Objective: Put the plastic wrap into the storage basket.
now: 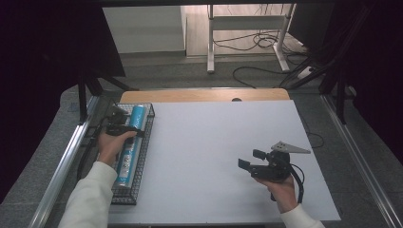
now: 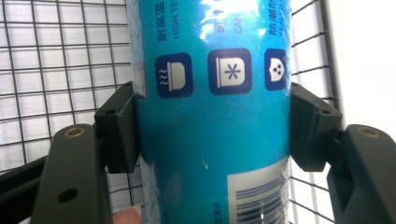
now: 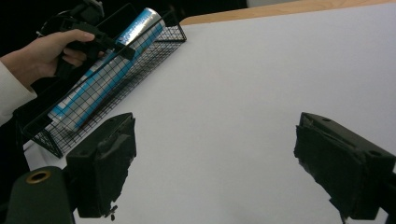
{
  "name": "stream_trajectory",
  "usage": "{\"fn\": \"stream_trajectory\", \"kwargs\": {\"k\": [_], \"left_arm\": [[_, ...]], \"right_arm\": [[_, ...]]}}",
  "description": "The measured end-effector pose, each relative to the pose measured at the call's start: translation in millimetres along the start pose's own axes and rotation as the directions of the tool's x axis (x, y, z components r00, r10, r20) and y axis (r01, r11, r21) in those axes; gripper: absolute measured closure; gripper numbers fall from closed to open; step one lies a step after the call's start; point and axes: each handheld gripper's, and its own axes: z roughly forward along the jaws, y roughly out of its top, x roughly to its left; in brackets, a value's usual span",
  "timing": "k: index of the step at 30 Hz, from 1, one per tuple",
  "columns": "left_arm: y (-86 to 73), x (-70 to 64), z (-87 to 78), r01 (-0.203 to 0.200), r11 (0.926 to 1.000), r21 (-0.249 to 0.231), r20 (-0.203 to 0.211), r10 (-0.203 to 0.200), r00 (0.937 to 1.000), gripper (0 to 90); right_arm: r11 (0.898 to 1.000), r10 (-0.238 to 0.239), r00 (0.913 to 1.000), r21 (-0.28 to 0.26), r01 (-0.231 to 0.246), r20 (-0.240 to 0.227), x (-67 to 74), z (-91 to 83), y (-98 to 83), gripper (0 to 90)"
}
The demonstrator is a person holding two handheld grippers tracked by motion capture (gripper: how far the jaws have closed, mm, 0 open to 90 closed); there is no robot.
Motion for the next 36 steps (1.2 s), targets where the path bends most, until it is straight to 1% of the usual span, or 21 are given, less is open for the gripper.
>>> {"fn": "stream_trajectory", "kwargs": {"k": [2,4,6,9,11,13,14,16,17,18,20,21,23,25,26,28,30,32,33,34,36], "left_arm": [[-0.7,0.0,5.9,0.005,0.9999,0.01,-0.045,-0.005,0.999,30.6],[-1.7,-0.5,7.5,-0.006,0.9999,0.01,-0.095,0.007,0.9954,27.9],[-1.4,-3.5,-1.1,-0.009,0.9997,-0.022,-0.082,0.007,0.9966,23.3],[-2.8,-12.7,-18.9,-0.04,0.9967,-0.07,-0.081,0.034,0.9961,17.1],[-9.2,-17.2,-32.3,-0.084,0.9921,-0.092,-0.092,0.076,0.9928,15.1],[-19.6,-24.3,-44.3,-0.142,0.9826,-0.12,-0.104,0.13,0.9861,13.8],[-26.5,-27.9,-51.2,-0.179,0.9736,-0.141,-0.098,0.166,0.9812,13.6],[-40.4,-35.0,-62.0,-0.227,0.9552,-0.191,-0.074,0.216,0.9736,14.2],[-53.0,-40.6,-71.0,-0.273,0.9363,-0.22,-0.053,0.268,0.9619,14.2],[-59.3,-43.4,-75.0,-0.287,0.9281,-0.237,-0.036,0.287,0.9573,14.4],[-76.7,-51.5,-83.9,-0.322,0.9062,-0.275,-0.003,0.333,0.9428,14.3],[-86.0,-56.2,-87.2,-0.348,0.8901,-0.294,-0.003,0.363,0.9317,14.3],[-103.0,-64.2,-90.8,-0.374,0.8663,-0.331,0.014,0.4,0.9162,14.8],[-121.7,-72.5,-92.2,-0.396,0.8422,-0.366,0.045,0.441,0.8962,14.8],[-132.1,-77.9,-91.4,-0.408,0.8309,-0.378,0.059,0.462,0.8851,14.9],[-146.9,-87.0,-88.9,-0.427,0.8108,-0.4,0.074,0.493,0.8668,14.6],[-159.0,-96.2,-86.3,-0.441,0.7901,-0.426,0.081,0.518,0.8512,13.9],[-168.9,-105.7,-82.3,-0.46,0.7678,-0.445,0.054,0.537,0.8422,13.7],[-172.6,-110.5,-79.5,-0.482,0.7566,-0.442,0.032,0.55,0.8348,13.9],[-175.5,-114.6,-76.4,-0.494,0.7504,-0.439,0.021,0.558,0.8293,13.9],[-177.9,-120.3,-70.7,-0.507,0.7474,-0.43,0.023,0.57,0.8214,14.0]], "right_arm": [[1.0,-0.007,1.0,0.003,0.007,0.0,0.9,-0.5,0.2,13.5],[1.0,-0.015,0.9999,0.002,0.015,-0.001,1.4,-0.4,0.6,13.4],[1.0,-0.019,0.9998,0.004,0.019,-0.004,1.9,-0.5,0.8,13.4],[1.0,-0.024,0.9997,0.009,0.024,-0.003,2.6,0.2,0.9,13.4],[1.0,-0.024,0.9997,0.007,0.024,-0.002,3.1,-0.7,0.9,13.4],[1.0,-0.026,0.9997,0.003,0.026,-0.002,3.3,-2.4,1.6,13.4],[1.0,-0.029,0.9996,0.0,0.029,-0.001,3.2,-3.4,2.2,13.4],[0.999,-0.039,0.9992,-0.003,0.039,0.003,2.9,-5.2,3.0,13.4],[0.999,-0.042,0.9991,0.0,0.042,0.003,3.1,-5.9,3.2,13.4],[0.998,-0.066,0.9978,0.008,0.066,0.004,3.8,-6.9,3.6,13.4],[0.994,-0.11,0.9939,0.02,0.109,0.008,5.9,-8.6,4.0,13.4],[0.992,-0.127,0.9918,0.027,0.127,0.012,6.9,-9.4,4.1,13.4],[0.989,-0.146,0.9892,0.035,0.146,0.009,7.7,-11.5,4.2,13.4],[0.985,-0.168,0.9857,0.044,0.168,0.009,7.5,-14.3,3.5,13.3],[0.982,-0.182,0.9832,0.049,0.181,0.016,6.8,-16.2,2.9,13.4],[0.979,-0.195,0.9806,0.057,0.194,0.02,3.8,-20.5,0.7,13.3],[0.977,-0.206,0.9783,0.066,0.204,0.025,0.2,-24.3,-2.4,12.7],[0.977,-0.202,0.9789,0.073,0.2,0.03,-3.9,-28.5,-6.3,12.7],[0.978,-0.197,0.98,0.076,0.195,0.027,-6.1,-30.7,-8.4,12.7],[0.977,-0.198,0.9799,0.079,0.196,0.024,-8.0,-33.1,-10.6,12.7],[0.974,-0.21,0.9775,0.09,0.208,0.016,-10.2,-37.4,-14.9,12.7]]}}
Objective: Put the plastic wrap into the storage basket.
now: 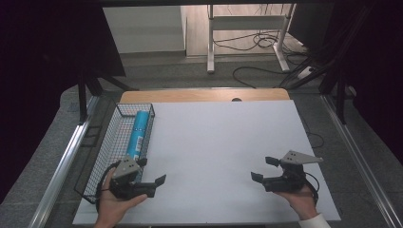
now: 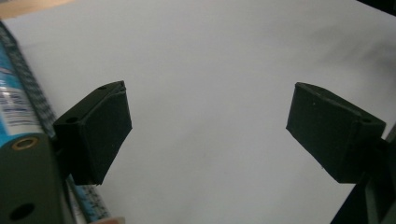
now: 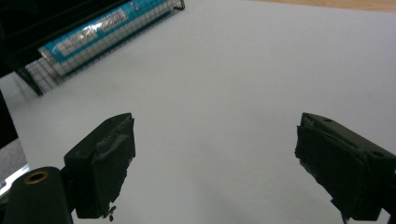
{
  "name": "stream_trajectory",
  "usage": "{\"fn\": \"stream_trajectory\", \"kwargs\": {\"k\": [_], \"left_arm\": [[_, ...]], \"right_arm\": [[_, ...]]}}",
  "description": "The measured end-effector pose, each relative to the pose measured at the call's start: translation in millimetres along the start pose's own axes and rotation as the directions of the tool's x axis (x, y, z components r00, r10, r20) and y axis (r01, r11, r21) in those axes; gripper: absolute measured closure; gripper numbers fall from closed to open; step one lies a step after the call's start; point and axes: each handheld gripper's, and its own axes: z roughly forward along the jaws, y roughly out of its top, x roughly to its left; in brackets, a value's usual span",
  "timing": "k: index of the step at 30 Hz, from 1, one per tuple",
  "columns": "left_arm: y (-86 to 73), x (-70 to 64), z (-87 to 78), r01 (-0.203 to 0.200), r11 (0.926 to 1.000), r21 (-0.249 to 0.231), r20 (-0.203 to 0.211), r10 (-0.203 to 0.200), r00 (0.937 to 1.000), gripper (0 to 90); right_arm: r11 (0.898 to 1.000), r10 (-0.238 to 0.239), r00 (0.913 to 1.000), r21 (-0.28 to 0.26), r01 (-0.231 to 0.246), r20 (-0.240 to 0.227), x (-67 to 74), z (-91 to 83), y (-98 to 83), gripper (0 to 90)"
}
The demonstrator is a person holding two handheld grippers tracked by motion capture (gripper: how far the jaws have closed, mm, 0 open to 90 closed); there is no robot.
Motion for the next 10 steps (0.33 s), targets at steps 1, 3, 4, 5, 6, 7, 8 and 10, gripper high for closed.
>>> {"fn": "stream_trajectory", "kwargs": {"k": [1,3,4,5,6,7,8,10], "left_arm": [[-0.1,-2.8,3.2,-0.011,0.9999,0.008,-0.011,0.011,0.9999,14.0],[0.8,-6.0,8.2,-0.024,0.9996,0.015,-0.02,0.024,0.9995,14.1],[1.1,-6.4,9.4,-0.018,0.9997,0.016,-0.012,0.018,0.9998,14.1],[1.1,-6.4,10.0,-0.012,0.9998,0.014,-0.011,0.013,0.9999,14.0],[1.0,-6.3,10.2,-0.009,0.9999,0.012,-0.014,0.009,0.9999,14.1],[0.6,-5.9,10.1,-0.005,0.9999,0.009,-0.017,0.005,0.9998,14.1],[0.1,-5.2,9.8,-0.002,0.9999,0.01,-0.015,0.002,0.9999,14.1],[-1.1,-4.6,9.2,0.005,0.9999,0.009,-0.015,-0.005,0.9999,14.0]], "right_arm": [[1.0,-0.012,0.9999,0.011,0.012,0.003,-0.3,-2.4,-2.8,12.7],[1.0,-0.015,0.9998,0.016,0.015,0.009,-2.0,-6.8,-8.4,12.7],[1.0,-0.006,1.0,0.016,0.006,0.008,-2.6,-8.6,-9.5,12.7],[1.0,0.003,1.0,0.009,-0.003,0.001,-3.1,-9.9,-9.8,12.7],[1.0,0.013,0.9999,0.004,-0.012,-0.01,-3.1,-11.2,-9.2,12.7],[1.0,0.015,0.9997,-0.001,-0.015,-0.017,-3.0,-11.8,-8.5,12.7],[1.0,0.015,0.9996,-0.005,-0.015,-0.023,-2.2,-12.4,-7.4,12.7],[1.0,0.0,0.9997,-0.008,0.0,-0.024,-0.7,-12.3,-5.6,12.5]]}}
